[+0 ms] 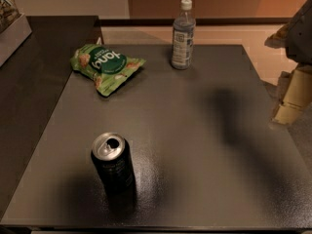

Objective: Move blue plastic bottle near pepsi can

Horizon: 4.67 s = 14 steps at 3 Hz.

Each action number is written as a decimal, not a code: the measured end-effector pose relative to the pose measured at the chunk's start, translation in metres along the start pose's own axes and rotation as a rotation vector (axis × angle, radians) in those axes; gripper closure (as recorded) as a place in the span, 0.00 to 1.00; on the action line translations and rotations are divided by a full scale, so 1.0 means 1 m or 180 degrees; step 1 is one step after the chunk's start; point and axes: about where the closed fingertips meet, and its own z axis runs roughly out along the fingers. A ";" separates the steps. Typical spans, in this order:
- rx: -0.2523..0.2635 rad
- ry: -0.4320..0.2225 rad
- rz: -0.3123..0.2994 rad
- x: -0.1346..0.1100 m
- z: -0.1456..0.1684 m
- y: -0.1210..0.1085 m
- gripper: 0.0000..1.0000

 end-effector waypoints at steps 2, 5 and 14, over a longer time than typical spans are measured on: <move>-0.0027 0.0028 0.0035 0.002 0.006 -0.005 0.00; 0.0192 -0.0215 0.0548 -0.028 0.070 -0.083 0.00; 0.0100 -0.1638 0.1110 -0.154 0.155 -0.234 0.41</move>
Offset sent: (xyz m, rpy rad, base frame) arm 0.0125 -0.0071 -0.0157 -0.0082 0.0519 -0.0241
